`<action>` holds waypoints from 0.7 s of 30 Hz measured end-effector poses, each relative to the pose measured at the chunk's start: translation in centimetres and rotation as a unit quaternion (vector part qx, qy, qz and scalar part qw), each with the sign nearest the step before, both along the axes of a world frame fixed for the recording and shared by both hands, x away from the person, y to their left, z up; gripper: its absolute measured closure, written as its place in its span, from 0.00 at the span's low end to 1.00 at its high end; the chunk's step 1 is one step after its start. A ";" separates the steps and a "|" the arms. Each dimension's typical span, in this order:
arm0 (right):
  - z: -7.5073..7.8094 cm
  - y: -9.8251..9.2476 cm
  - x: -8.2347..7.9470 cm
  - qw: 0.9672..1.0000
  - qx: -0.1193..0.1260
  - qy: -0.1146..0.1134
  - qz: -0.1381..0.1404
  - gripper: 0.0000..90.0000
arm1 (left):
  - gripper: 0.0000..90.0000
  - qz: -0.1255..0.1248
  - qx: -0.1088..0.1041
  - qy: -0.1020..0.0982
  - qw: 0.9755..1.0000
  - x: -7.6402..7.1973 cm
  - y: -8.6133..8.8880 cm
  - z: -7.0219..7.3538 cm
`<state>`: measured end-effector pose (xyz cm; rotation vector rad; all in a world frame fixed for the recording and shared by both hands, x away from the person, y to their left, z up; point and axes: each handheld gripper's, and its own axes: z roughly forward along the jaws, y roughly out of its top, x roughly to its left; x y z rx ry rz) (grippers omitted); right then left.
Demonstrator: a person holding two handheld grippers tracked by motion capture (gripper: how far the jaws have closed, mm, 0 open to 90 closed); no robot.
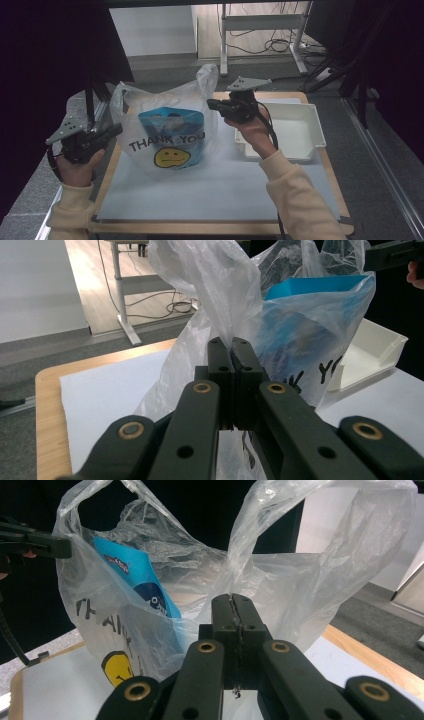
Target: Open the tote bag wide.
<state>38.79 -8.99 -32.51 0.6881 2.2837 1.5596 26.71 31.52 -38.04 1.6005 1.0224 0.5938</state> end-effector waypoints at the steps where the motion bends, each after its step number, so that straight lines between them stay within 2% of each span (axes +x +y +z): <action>1: -0.1 -0.1 -0.1 1.000 0.002 -0.002 0.000 0.99 | 0.99 0.000 0.000 -0.001 1.000 0.0 0.0 0.0; 8: -0.3 -1.1 -1.3 1.000 0.020 -0.016 -0.003 0.99 | 0.99 -0.002 0.000 -0.004 1.000 -0.3 0.0 0.1; 14: -0.7 -1.6 -2.8 0.999 0.026 -0.032 -0.001 0.99 | 0.99 -0.002 0.002 -0.005 1.000 -0.6 0.1 0.1; 17: -0.9 -1.7 -3.6 0.998 0.029 -0.048 0.001 0.99 | 0.99 0.000 0.005 -0.004 1.000 -1.1 0.2 -0.1; 21: -1.6 -1.8 -4.5 0.998 0.025 -0.058 0.006 0.99 | 0.99 0.002 0.007 -0.001 1.000 -1.5 0.3 -0.3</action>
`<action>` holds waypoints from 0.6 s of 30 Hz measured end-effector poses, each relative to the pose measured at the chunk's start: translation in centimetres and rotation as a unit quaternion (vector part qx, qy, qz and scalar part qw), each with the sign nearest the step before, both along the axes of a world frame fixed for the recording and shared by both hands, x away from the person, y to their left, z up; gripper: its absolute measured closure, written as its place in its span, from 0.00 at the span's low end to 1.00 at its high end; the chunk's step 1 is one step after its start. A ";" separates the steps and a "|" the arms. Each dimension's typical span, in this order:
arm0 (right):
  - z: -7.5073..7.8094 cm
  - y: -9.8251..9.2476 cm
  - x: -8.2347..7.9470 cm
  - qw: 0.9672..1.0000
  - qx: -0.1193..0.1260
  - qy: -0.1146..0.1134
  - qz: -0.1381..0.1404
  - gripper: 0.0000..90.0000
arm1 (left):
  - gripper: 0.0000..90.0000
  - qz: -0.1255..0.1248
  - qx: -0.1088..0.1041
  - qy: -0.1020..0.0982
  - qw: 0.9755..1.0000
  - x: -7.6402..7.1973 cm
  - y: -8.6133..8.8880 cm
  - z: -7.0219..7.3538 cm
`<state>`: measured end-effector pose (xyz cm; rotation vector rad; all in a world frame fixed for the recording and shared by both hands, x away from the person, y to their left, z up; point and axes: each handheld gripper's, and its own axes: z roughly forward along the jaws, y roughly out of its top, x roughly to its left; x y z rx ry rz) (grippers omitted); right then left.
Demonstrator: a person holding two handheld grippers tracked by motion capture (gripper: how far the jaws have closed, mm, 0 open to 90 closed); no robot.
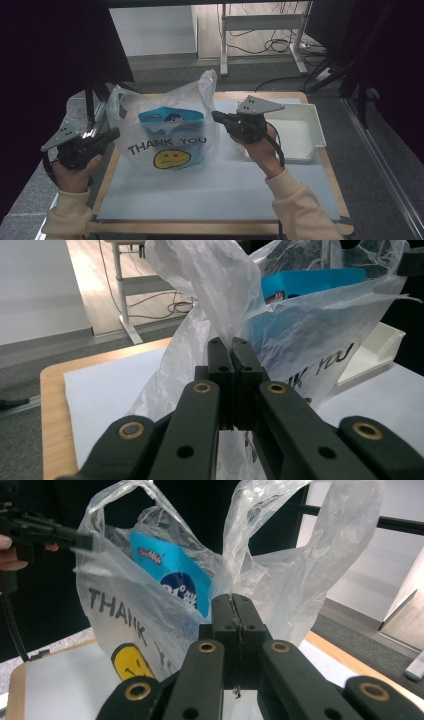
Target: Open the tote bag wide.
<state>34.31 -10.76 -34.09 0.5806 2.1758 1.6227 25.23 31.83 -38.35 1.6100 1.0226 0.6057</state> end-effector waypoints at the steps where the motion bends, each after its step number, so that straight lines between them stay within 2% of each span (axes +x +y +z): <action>1: -0.2 0.0 -0.1 1.000 -0.003 0.000 0.000 0.99 | 0.99 -0.001 0.001 0.002 1.000 0.0 0.0 -0.1; 8: -2.0 0.0 -0.3 1.000 -0.009 -0.002 -0.008 0.99 | 0.99 0.000 0.007 0.009 1.000 -0.3 -0.3 -0.8; 12: -3.3 0.1 -0.3 1.000 -0.017 0.000 -0.012 0.99 | 0.99 0.005 0.014 0.020 1.000 -0.3 -0.6 -1.9; 18: -5.6 0.1 0.2 0.999 -0.023 0.022 -0.018 0.99 | 0.99 0.005 0.019 0.031 0.999 -0.2 -0.9 -2.7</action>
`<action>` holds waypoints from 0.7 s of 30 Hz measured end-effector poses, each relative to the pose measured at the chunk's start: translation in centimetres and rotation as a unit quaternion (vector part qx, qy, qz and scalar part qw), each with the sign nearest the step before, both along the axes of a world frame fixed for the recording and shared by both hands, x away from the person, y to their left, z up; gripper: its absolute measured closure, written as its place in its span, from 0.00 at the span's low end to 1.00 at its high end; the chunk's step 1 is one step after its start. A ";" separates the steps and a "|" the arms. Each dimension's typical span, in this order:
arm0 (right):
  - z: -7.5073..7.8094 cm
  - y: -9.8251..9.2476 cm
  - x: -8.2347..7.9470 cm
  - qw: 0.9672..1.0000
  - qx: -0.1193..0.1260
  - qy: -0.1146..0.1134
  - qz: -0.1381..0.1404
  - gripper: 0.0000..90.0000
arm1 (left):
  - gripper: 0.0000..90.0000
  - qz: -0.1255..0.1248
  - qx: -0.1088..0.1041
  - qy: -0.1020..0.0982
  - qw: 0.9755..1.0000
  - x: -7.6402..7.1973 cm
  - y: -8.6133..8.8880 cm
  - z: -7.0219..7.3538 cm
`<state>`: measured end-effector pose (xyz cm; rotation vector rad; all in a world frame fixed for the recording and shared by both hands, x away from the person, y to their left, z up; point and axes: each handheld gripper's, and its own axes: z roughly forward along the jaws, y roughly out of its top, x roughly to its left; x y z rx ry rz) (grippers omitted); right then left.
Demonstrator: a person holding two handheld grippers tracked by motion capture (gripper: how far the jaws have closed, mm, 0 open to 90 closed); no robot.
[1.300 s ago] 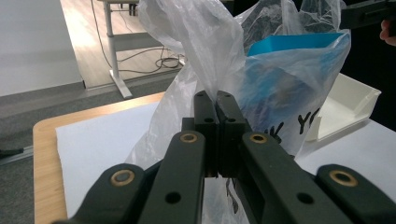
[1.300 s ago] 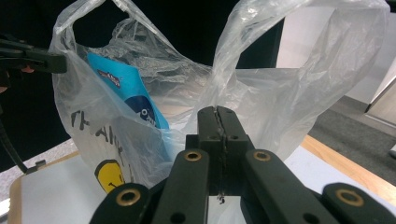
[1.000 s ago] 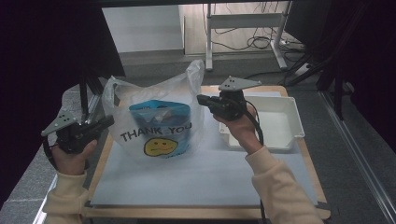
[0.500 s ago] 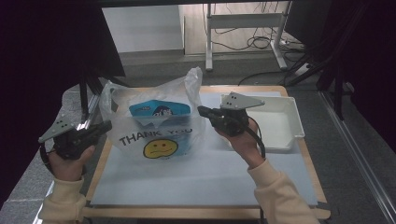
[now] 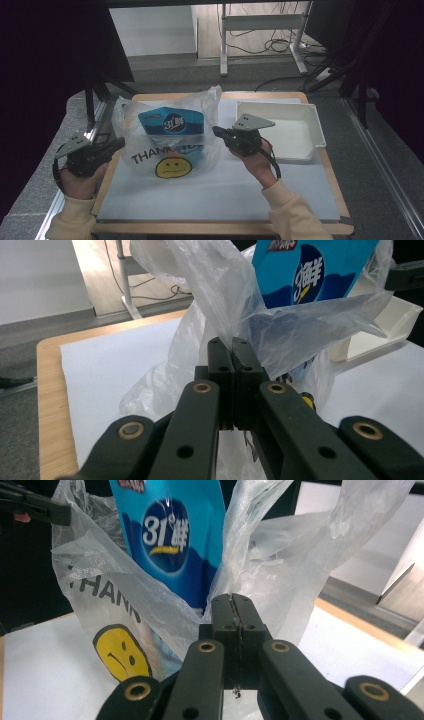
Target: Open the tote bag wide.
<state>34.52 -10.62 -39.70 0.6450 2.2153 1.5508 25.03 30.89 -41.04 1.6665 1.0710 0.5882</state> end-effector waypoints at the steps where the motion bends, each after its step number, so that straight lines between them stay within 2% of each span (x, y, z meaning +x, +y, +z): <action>1: -0.3 0.0 0.1 1.000 0.000 0.002 0.000 0.99 | 0.99 0.000 0.002 0.001 1.000 0.0 0.0 -0.1; 9: -1.5 -0.2 -0.1 1.000 0.003 0.013 -0.004 0.99 | 0.99 0.001 0.005 0.014 1.000 -0.1 -0.2 -1.0; 12: -2.3 -0.6 -0.3 1.000 0.008 0.018 -0.008 0.99 | 0.99 0.000 0.000 0.022 1.000 -0.1 -0.2 -1.6; 14: -2.9 -0.7 -0.3 1.000 0.008 0.024 -0.008 0.99 | 0.99 0.001 0.004 0.029 1.000 0.0 -0.4 -2.0; 21: -4.6 -0.3 -0.2 0.999 -0.009 0.038 -0.007 0.99 | 0.99 0.004 0.013 0.043 0.999 0.2 -0.7 -3.2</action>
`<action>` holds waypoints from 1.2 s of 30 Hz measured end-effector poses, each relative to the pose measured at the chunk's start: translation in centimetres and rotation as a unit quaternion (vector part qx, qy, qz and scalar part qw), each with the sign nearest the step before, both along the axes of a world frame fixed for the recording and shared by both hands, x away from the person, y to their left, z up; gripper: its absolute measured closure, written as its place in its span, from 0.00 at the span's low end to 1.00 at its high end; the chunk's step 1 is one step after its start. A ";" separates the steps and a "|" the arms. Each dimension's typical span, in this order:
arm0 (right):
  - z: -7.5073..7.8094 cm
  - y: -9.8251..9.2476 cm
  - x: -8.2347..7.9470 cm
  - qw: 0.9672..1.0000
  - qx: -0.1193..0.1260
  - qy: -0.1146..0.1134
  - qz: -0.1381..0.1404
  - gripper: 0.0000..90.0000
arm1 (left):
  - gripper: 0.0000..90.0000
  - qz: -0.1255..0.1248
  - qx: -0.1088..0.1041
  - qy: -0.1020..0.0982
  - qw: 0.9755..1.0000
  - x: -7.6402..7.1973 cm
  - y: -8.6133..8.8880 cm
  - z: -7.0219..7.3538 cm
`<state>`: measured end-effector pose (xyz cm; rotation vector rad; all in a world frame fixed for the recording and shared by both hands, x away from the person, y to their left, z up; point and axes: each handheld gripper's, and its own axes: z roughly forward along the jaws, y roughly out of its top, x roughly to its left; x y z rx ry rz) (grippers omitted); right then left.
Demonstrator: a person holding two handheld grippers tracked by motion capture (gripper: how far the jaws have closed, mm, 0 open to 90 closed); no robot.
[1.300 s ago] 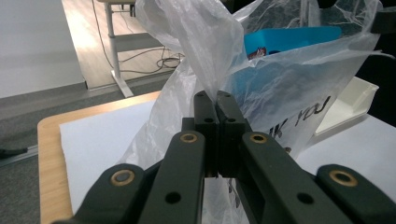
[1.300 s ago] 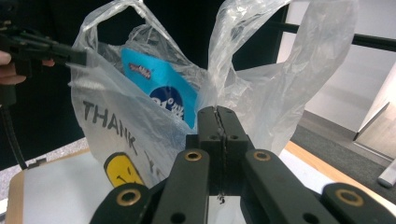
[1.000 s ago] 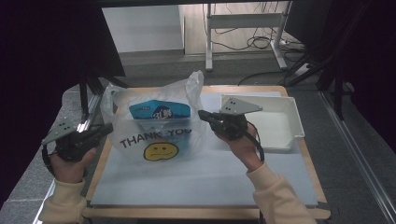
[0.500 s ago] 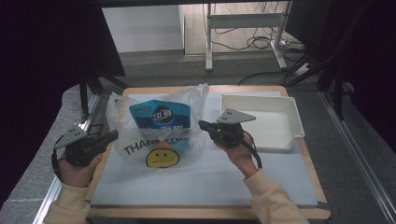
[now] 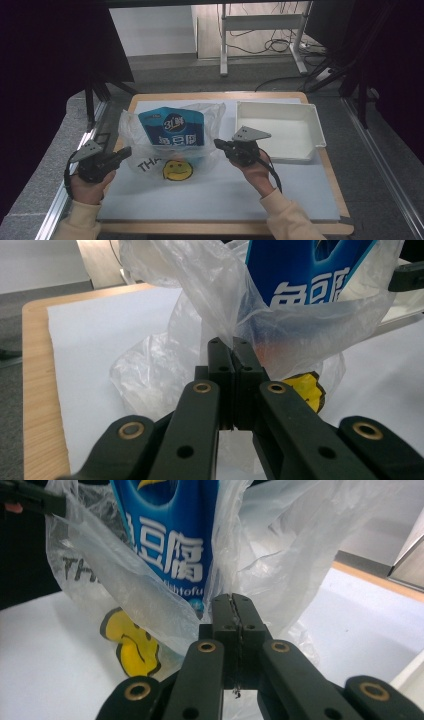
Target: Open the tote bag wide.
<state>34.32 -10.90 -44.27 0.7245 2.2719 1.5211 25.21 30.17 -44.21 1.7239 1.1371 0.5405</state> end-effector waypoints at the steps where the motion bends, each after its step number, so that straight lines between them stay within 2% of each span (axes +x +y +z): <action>1: -0.2 0.1 0.0 1.000 -0.004 0.002 0.001 0.99 | 0.99 0.000 0.001 0.001 1.000 -0.1 0.0 -0.1; 14: -2.3 0.8 -0.2 0.999 -0.028 0.028 0.004 0.99 | 0.99 0.006 -0.003 0.018 1.000 -0.3 0.7 -1.7; 36: -4.5 1.1 0.1 0.997 -0.055 0.051 0.005 0.99 | 1.00 0.003 0.004 0.049 0.999 0.3 0.4 -4.0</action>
